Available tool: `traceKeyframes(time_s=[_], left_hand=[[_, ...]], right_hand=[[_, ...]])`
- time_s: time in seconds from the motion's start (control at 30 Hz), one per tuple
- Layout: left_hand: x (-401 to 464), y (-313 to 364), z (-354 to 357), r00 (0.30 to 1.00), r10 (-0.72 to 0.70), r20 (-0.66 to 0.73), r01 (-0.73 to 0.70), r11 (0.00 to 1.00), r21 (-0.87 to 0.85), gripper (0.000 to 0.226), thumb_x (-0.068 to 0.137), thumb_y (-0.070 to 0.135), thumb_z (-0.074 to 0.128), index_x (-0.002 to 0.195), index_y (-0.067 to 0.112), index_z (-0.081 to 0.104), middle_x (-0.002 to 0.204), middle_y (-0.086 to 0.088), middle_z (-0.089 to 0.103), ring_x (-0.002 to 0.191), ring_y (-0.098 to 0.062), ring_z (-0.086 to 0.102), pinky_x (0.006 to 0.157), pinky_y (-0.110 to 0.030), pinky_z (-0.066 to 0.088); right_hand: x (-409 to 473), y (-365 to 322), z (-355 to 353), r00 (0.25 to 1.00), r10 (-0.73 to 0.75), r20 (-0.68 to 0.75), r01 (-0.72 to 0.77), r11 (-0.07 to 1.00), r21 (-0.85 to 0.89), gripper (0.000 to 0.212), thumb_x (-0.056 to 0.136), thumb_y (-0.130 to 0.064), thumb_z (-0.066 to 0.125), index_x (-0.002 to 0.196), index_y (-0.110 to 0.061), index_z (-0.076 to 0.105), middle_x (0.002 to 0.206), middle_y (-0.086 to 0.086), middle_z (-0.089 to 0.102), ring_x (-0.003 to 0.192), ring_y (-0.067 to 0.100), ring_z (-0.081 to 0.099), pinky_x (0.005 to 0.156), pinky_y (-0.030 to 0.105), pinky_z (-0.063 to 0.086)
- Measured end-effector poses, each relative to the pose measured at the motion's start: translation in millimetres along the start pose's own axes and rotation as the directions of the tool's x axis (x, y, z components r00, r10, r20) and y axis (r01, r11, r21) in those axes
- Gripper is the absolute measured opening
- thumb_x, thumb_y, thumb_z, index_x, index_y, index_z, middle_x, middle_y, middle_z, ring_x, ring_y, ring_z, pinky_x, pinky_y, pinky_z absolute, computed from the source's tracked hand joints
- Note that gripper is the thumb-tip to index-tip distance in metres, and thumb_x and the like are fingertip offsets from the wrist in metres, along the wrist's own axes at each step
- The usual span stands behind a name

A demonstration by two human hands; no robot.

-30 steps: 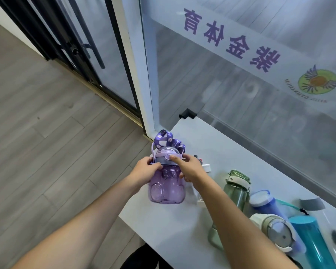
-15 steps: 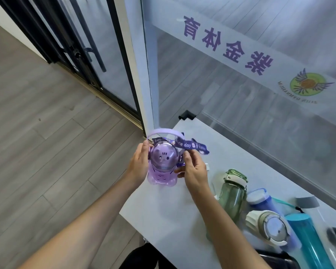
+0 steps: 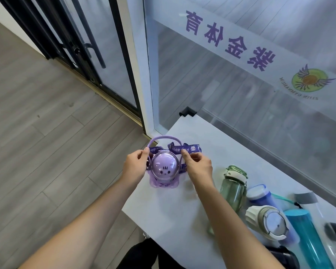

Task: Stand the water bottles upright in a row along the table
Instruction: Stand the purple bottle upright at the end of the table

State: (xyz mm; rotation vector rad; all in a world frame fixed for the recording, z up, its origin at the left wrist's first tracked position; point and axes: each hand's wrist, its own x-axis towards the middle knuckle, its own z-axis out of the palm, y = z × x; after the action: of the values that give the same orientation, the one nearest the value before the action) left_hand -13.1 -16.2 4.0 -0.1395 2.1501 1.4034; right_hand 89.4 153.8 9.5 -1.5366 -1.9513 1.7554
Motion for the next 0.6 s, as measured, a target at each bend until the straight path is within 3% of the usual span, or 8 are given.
traceKeyframes(time_s=[0.07,0.17,0.27,0.37,0.47,0.53,0.6], left_hand=[[2.3,-2.1,-0.9,1.0,-0.017,-0.017,0.016,1.0,-0.013,0.033,0.091,0.05,0.057,0.08,0.02,0.068,0.078,-0.006,0.069,0.074,-0.031,0.064,0.085,-0.059,0.056],[0.2,-6.4,-4.6,0.999,0.001,-0.04,0.0,1.0,0.004,0.025,0.092,0.043,0.062,0.102,0.019,0.061,0.096,-0.005,0.07,0.089,-0.031,0.069,0.086,-0.056,0.056],[-11.5,-14.1,-11.4,0.993,0.103,-0.063,-0.093,0.986,0.138,0.027,0.092,0.041,0.061,0.115,0.029,0.055,0.104,0.006,0.066,0.092,-0.02,0.066,0.084,-0.051,0.056],[-27.0,-21.6,-10.5,0.995,0.096,0.018,-0.097,0.99,0.099,0.025,0.093,0.042,0.054,0.118,0.039,0.053,0.108,0.019,0.064,0.096,-0.003,0.065,0.088,-0.049,0.056],[-39.7,-24.2,-3.6,0.993,0.042,0.108,-0.046,0.998,0.031,0.027,0.09,0.05,0.048,0.116,0.048,0.053,0.115,0.018,0.064,0.107,-0.005,0.062,0.096,-0.049,0.052],[-42.7,-24.8,-1.1,0.991,0.041,0.124,-0.042,0.999,0.009,0.024,0.088,0.053,0.046,0.111,0.055,0.053,0.117,0.016,0.065,0.111,-0.006,0.061,0.099,-0.048,0.05],[-42.1,-22.7,-1.3,0.99,0.045,0.136,-0.043,0.999,-0.015,0.021,0.087,0.058,0.046,0.106,0.06,0.053,0.115,0.018,0.066,0.11,-0.003,0.061,0.099,-0.046,0.05]], right_hand=[[0.6,-2.2,-0.1,0.999,0.015,-0.052,-0.019,0.998,-0.068,0.043,0.077,-0.058,0.076,0.095,-0.022,0.061,0.093,-0.004,0.068,0.087,0.015,0.066,0.068,0.026,0.049],[-1.3,-1.2,-0.8,0.993,-0.095,-0.065,0.085,0.986,-0.144,0.053,0.078,-0.052,0.077,0.116,-0.024,0.053,0.111,-0.002,0.056,0.103,0.019,0.059,0.091,0.035,0.05],[-3.1,1.4,-1.8,0.982,-0.187,-0.036,0.175,0.961,-0.216,0.062,0.084,-0.049,0.073,0.137,-0.028,0.047,0.126,-0.001,0.049,0.116,0.019,0.053,0.104,0.037,0.044],[-0.3,3.3,2.0,0.974,-0.211,0.086,0.224,0.954,-0.202,0.05,0.095,-0.043,0.062,0.141,-0.028,0.051,0.136,-0.004,0.051,0.123,0.013,0.05,0.106,0.029,0.039],[5.2,-0.8,9.0,0.961,-0.188,0.205,0.227,0.956,-0.187,0.03,0.1,-0.039,0.053,0.125,-0.027,0.062,0.117,-0.006,0.065,0.109,0.012,0.056,0.092,0.025,0.043],[8.9,-4.3,13.2,0.957,-0.157,0.243,0.182,0.98,-0.085,0.022,0.1,-0.034,0.053,0.113,-0.023,0.066,0.1,-0.007,0.069,0.096,0.012,0.06,0.08,0.02,0.047],[12.7,-8.2,14.6,0.955,-0.115,0.272,0.124,0.992,-0.017,0.024,0.102,-0.034,0.052,0.107,-0.017,0.068,0.093,-0.007,0.07,0.087,0.011,0.062,0.081,0.026,0.052]])
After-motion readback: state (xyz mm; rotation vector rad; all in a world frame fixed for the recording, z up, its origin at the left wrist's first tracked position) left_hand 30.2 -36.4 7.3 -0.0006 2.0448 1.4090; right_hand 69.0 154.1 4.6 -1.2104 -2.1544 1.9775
